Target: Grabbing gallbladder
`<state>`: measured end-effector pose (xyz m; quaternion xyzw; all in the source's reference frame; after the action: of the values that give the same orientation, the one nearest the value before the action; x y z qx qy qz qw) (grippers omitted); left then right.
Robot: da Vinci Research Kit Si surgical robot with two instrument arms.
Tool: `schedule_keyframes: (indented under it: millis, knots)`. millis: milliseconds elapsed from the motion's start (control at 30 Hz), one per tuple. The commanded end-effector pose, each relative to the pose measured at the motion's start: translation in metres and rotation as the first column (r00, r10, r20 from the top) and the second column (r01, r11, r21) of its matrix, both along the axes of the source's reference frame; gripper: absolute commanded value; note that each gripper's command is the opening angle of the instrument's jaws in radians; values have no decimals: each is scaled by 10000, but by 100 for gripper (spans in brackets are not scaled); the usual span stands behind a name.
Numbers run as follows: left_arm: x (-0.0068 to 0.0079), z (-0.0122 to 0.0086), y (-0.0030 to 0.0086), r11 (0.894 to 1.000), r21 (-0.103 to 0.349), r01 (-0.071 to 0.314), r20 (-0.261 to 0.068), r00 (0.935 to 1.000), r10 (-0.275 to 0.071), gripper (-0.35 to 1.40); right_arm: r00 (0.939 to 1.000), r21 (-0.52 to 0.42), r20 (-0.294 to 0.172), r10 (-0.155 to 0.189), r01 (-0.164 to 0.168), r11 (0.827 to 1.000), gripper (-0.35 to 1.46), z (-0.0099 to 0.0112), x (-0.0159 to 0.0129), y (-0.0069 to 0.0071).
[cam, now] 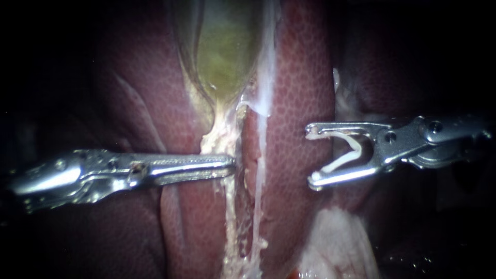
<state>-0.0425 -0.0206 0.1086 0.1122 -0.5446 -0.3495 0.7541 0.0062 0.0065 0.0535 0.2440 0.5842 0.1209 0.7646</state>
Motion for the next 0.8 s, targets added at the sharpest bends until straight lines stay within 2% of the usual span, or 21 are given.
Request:
schedule_keyframes:
  millis: [33, 233, 367, 500, 667, 800]
  knots:
    - [0, 0, 0, 10000, -2, -2, 0, 10000, 2, -35, 10000, 1, 1, 2, -2, 10000, 60, 0, 0, 0]
    - [1, -1, 0, 10000, 51, 21, 13, 10000, -21, -35, 10000, 1, 1, 2, -2, 10000, 60, 0, 0, 0]
    - [6, -5, -4, 10000, 54, 3, 24, 10000, -3, -10, 10000, 1, 1, 1, -1, 10000, 60, 0, 0, 0]
    - [18, -14, -3, 10000, 87, -23, 49, 10000, 23, 29, 10000, 1, -1, -2, 2, 10000, 60, 0, -1, 0]
    - [37, -29, 5, 9998, 153, 84, -45, 10000, -83, 39, 10000, 1, 1, -1, 1, 10000, 60, 1, -2, 1]
    - [47, -44, 12, 9996, 182, 227, -28, 9997, -227, 41, 10000, 1, 1, 0, 0, 10000, 60, 1, -2, 1]
